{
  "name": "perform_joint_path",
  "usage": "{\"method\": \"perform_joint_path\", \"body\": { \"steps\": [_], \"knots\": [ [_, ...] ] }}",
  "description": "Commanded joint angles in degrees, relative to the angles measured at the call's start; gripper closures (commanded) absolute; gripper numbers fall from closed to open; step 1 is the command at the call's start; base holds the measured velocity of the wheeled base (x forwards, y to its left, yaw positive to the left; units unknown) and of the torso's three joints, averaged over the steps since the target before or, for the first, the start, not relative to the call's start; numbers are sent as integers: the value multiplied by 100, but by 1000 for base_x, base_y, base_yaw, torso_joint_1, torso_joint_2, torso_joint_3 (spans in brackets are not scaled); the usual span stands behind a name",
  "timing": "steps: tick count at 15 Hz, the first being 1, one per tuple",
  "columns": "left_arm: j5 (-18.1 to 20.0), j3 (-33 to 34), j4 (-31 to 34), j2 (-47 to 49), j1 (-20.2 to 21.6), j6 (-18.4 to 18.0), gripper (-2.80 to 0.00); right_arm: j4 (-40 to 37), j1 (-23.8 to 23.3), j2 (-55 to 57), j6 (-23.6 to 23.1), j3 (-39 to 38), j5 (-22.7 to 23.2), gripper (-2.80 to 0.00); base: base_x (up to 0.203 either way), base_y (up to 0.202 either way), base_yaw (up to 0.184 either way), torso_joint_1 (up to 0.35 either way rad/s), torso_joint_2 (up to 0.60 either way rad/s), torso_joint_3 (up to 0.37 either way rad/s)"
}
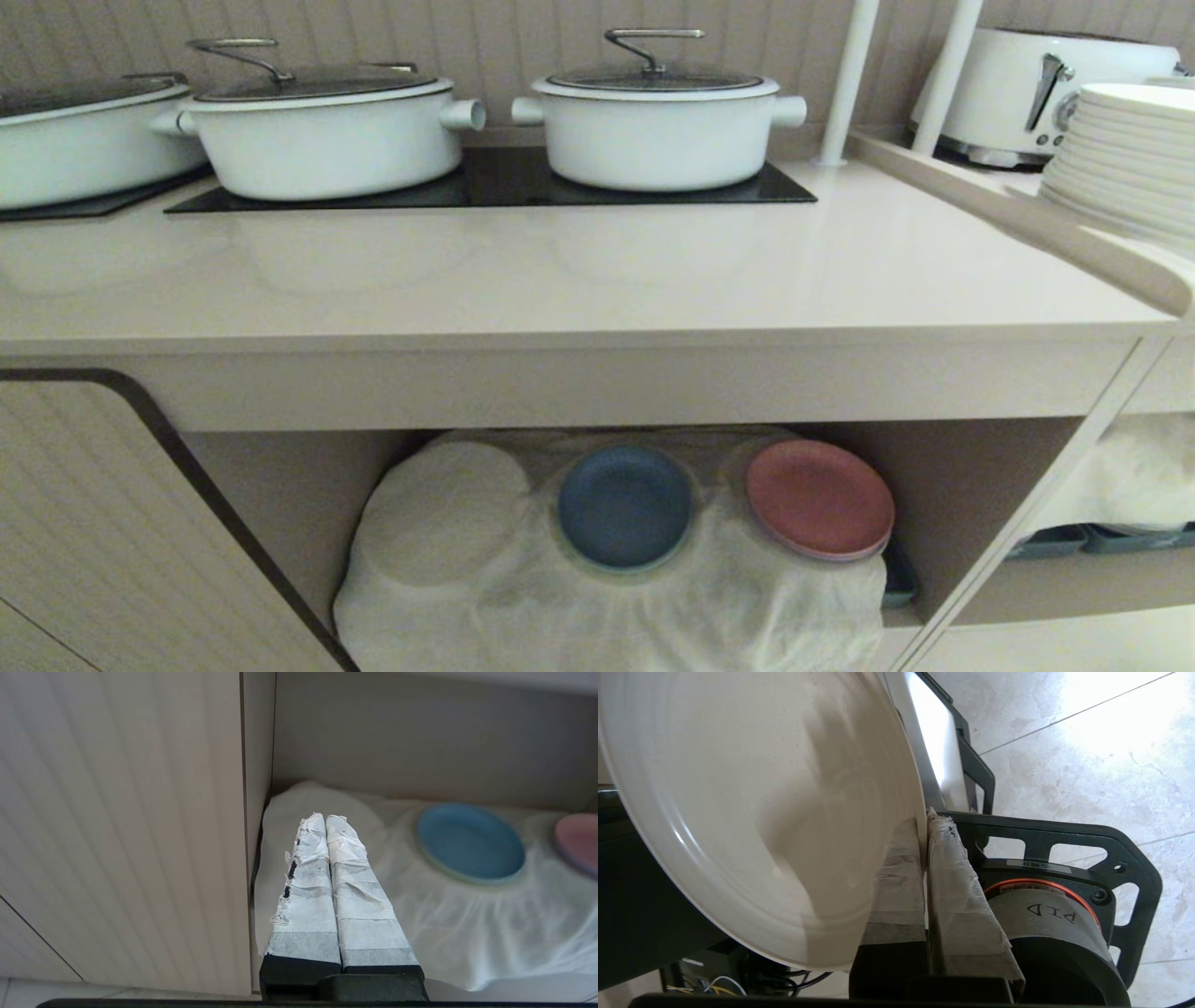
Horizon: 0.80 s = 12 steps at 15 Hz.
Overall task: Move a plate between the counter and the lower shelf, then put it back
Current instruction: Put the plate in the cupboard
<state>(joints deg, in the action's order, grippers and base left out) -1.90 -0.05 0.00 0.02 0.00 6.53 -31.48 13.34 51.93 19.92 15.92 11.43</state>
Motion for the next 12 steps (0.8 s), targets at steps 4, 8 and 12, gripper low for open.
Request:
{"method": "perform_joint_path", "body": {
  "steps": [4,8,12],
  "knots": [
    [-3,-3,0,-2,0,6,0,1,2,10,12,-1,8,0,0,0,0,-242,470,231],
    [-3,1,0,-2,0,6,0,1,2,10,12,-1,8,0,0,0,0,-239,428,183],
    [-3,-4,0,-2,0,6,0,1,2,10,12,-1,8,0,0,0,0,-206,342,149]
  ]
}}
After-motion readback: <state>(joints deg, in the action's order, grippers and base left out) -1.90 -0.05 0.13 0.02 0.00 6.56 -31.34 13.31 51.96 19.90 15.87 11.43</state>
